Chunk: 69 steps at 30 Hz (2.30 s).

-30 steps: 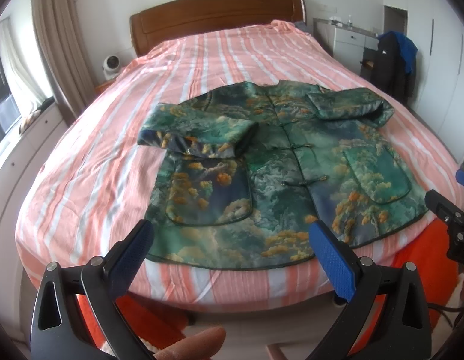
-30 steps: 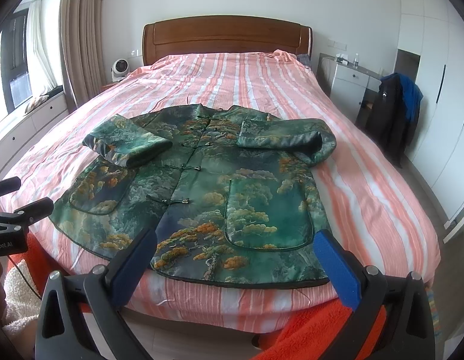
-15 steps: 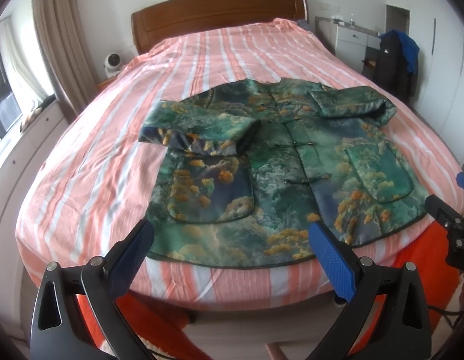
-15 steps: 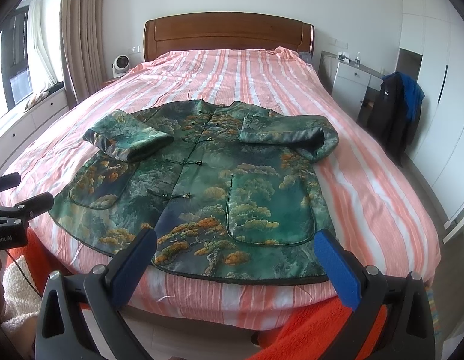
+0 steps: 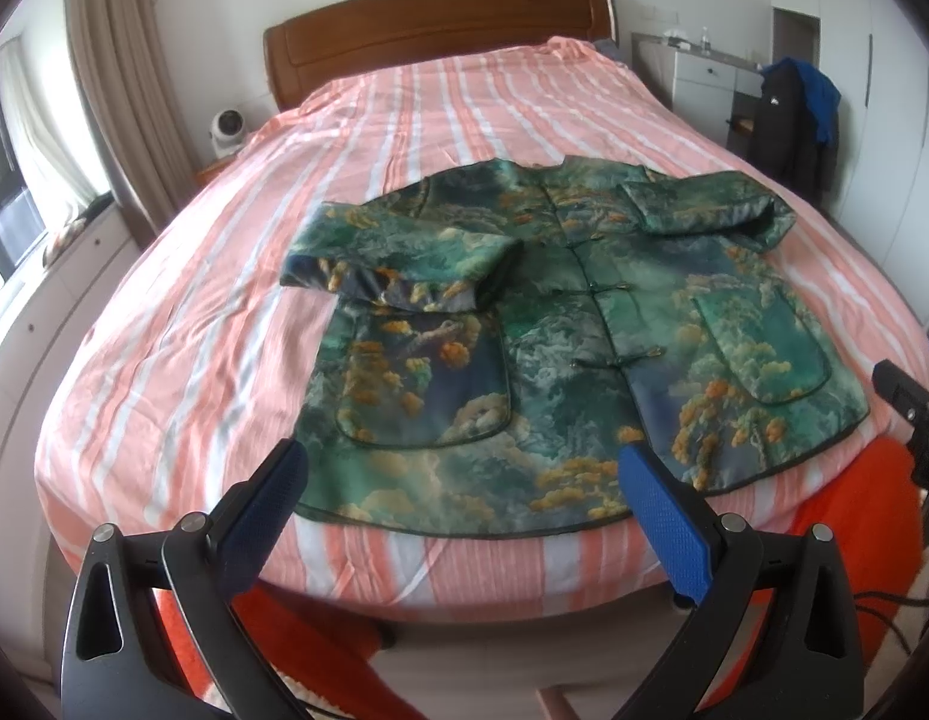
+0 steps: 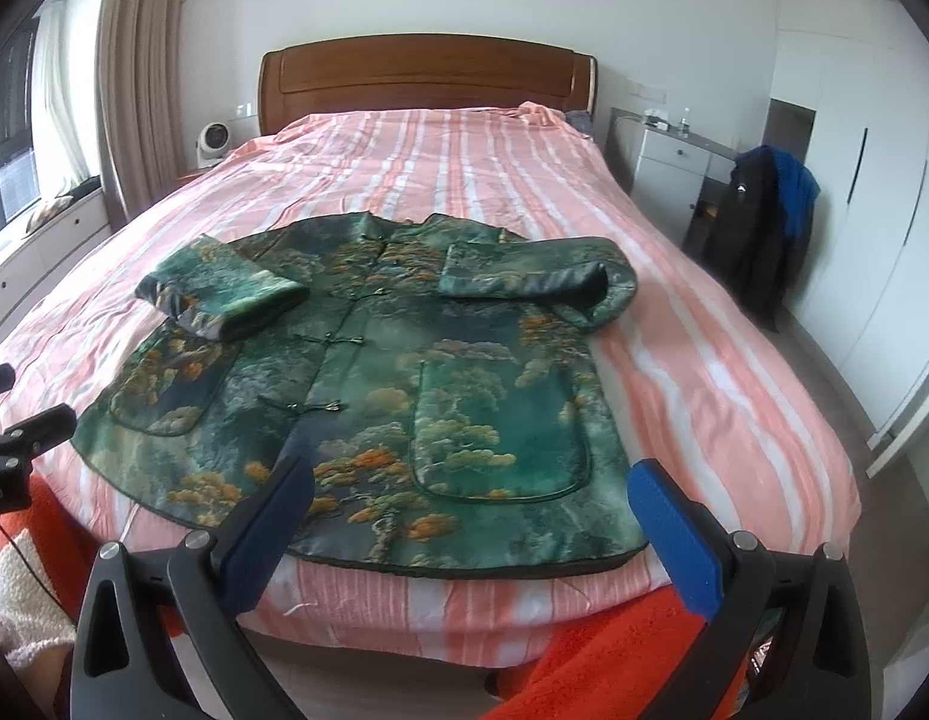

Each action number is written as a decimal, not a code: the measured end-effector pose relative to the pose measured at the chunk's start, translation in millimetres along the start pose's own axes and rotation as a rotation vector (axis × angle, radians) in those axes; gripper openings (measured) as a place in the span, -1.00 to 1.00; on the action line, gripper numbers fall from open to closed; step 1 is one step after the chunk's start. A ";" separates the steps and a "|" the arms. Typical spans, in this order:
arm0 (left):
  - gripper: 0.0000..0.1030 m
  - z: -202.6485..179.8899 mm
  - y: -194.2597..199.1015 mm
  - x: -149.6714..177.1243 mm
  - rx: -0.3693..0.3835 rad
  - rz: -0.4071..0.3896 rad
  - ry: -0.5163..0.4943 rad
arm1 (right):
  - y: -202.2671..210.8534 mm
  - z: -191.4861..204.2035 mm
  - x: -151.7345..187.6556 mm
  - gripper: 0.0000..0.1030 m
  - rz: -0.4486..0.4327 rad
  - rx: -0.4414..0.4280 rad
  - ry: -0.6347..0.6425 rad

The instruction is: Fold large clothes

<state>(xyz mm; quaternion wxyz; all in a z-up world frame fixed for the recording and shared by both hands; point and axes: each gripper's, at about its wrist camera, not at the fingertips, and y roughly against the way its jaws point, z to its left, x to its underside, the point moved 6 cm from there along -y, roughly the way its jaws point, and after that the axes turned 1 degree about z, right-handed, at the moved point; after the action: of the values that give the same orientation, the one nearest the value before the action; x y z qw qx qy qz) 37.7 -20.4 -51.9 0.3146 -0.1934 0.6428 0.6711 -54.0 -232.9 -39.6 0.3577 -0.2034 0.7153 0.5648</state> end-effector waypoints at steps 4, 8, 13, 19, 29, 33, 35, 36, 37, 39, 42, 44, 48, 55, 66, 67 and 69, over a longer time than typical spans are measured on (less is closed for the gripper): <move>0.99 1.1 -0.4 0.0 -0.001 0.000 0.002 | 0.2 -3.6 -1.8 0.99 -0.001 0.020 -0.001; 0.99 4.5 -2.1 0.7 -0.005 0.003 0.010 | 0.1 -4.5 -2.5 0.99 0.002 0.025 0.000; 0.99 4.9 -4.2 1.8 -0.011 0.011 0.013 | -1.2 -4.6 -2.6 0.99 0.005 0.037 0.010; 0.99 3.1 -5.2 2.7 -0.013 0.018 0.010 | -3.7 -5.8 0.8 0.99 0.017 0.059 0.011; 0.99 6.8 -20.5 6.1 0.025 0.066 0.020 | -5.7 -6.2 3.0 0.99 0.024 0.052 0.006; 0.99 65.3 -60.1 5.5 0.157 0.176 0.202 | -10.5 -12.4 4.9 0.99 0.016 0.008 -0.001; 0.99 102.1 -87.5 10.0 0.217 0.228 0.292 | -19.1 -25.9 5.1 0.99 0.021 -0.007 -0.012; 0.99 123.1 -108.4 14.8 0.240 0.270 0.324 | -25.5 -37.5 5.1 0.99 0.029 -0.009 -0.036; 0.99 132.3 -120.2 18.4 0.246 0.294 0.334 | -34.0 -52.5 5.9 0.99 0.044 -0.014 -0.074; 0.99 147.5 -148.5 29.1 0.264 0.360 0.355 | -59.9 -88.0 9.9 0.99 0.095 -0.049 -0.180; 0.99 141.0 -186.0 42.1 0.342 0.434 0.328 | -105.7 -134.6 28.4 0.99 0.211 -0.117 -0.334; 0.99 136.0 -197.8 46.5 0.302 0.446 0.294 | -132.0 -149.5 42.5 0.99 0.281 -0.175 -0.378; -0.13 123.1 -184.0 48.9 0.323 0.413 0.297 | -163.5 -145.7 60.9 0.99 0.373 -0.278 -0.377; -0.78 110.3 -129.0 62.2 0.295 0.384 0.273 | -180.0 -111.0 59.2 -0.72 0.449 -0.309 -0.218; -0.11 89.8 -97.6 95.1 0.114 0.426 0.099 | -165.8 -106.9 69.0 -0.37 0.442 -0.209 -0.176; 0.02 89.2 -86.0 85.4 0.074 0.395 0.060 | -163.5 -108.0 66.4 -0.18 0.449 -0.158 -0.206; 0.31 88.9 -64.4 59.6 0.013 0.315 -0.013 | -153.3 -109.7 60.2 0.02 0.424 -0.122 -0.194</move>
<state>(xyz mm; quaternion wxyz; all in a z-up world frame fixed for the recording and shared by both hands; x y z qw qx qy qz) 50.4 75.9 -130.5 0.2110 -0.0837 0.6674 0.7093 -18.2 -373.4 -174.2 0.2853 -0.0145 0.6688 0.6863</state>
